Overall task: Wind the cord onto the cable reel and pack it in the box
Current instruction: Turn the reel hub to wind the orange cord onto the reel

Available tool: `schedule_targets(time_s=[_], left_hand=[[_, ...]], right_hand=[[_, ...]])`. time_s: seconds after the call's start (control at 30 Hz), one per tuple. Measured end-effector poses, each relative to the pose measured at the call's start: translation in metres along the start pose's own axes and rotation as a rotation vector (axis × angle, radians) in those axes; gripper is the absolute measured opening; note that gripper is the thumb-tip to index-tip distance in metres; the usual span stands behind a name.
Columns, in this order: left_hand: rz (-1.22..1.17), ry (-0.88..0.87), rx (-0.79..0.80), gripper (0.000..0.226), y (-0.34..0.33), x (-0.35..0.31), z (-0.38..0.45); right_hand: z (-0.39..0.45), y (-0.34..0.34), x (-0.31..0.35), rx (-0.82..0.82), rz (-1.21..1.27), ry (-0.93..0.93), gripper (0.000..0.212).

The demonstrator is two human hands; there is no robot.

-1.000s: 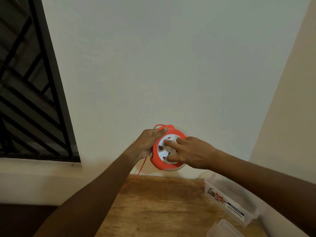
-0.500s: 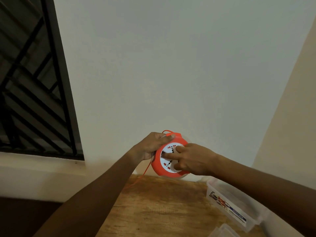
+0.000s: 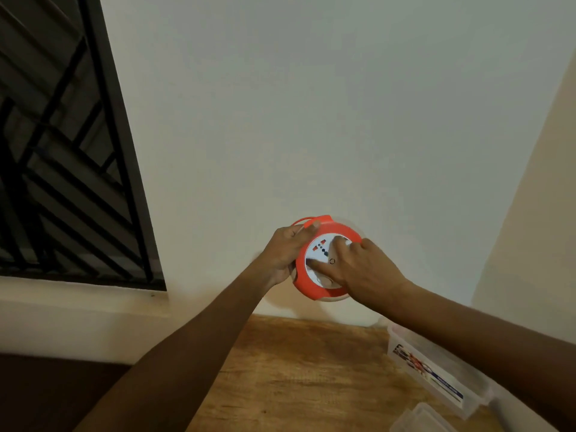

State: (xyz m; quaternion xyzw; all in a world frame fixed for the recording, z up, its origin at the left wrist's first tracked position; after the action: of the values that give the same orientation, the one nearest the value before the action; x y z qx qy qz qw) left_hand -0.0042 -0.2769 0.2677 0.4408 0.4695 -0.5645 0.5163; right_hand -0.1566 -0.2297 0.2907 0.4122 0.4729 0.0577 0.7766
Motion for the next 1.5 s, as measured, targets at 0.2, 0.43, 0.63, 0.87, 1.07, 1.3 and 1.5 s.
schedule_targets(time_s=[0.2,0.43,0.63,0.87,1.07,1.3,1.5], left_hand=[[-0.065,-0.042,-0.195,0.041,-0.009,-0.001,0.004],[-0.133,-0.071,-0.289,0.024,-0.026,0.004,0.001],[-0.133,0.001,-0.221,0.036,-0.016,0.018,0.004],[-0.023,0.052,-0.007,0.056,-0.012,0.017,0.004],[0.095,0.029,0.096,0.053,-0.023,0.022,0.001],[0.134,0.080,0.129,0.051,-0.012,0.016,0.003],[0.070,0.033,0.038,0.055,-0.003,0.023,0.004]], right_hand=[[0.010,-0.004,-0.018,-0.097,0.326,-0.372,0.073],[0.003,-0.022,-0.028,-0.159,0.998,-0.904,0.075],[-0.014,-0.003,-0.012,-0.264,0.490,-0.499,0.058],[-0.025,-0.007,-0.016,-0.028,0.155,0.189,0.047],[-0.024,-0.011,0.008,0.090,-0.102,0.302,0.068],[-0.010,-0.008,0.009,0.099,-0.141,0.243,0.083],[-0.001,-0.014,-0.007,0.117,0.099,-0.015,0.094]])
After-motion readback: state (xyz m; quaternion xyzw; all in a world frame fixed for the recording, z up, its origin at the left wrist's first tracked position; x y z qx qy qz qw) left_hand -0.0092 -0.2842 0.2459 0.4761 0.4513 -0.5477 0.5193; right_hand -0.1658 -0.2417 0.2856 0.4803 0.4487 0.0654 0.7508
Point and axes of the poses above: each hand's wrist, its own z-axis towards the middle knuckle, its own y-axis out of the back of the hand, x = y × z, the point moved 5 cm from there along z, towards the middle knuckle, and after that the axes turned 2 degrees about -y, right-handed, at the moved point
